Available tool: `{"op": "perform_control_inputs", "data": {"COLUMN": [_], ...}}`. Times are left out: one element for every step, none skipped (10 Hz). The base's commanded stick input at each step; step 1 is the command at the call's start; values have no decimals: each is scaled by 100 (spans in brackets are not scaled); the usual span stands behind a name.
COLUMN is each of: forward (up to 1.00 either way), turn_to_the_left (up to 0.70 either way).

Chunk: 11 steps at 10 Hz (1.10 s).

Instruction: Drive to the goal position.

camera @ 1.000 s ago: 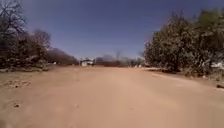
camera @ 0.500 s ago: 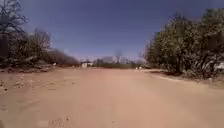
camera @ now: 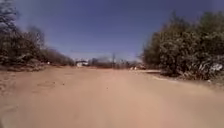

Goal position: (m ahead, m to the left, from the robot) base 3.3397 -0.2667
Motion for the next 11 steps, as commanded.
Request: {"op": "perform_control_inputs", "data": {"forward": [85, 85, 85, 85, 85, 85, 85, 85, 85, 85, 85], "turn_to_the_left": [0, 0, 0, 0, 0, 0, 0, 0, -34, -34, -26]}}
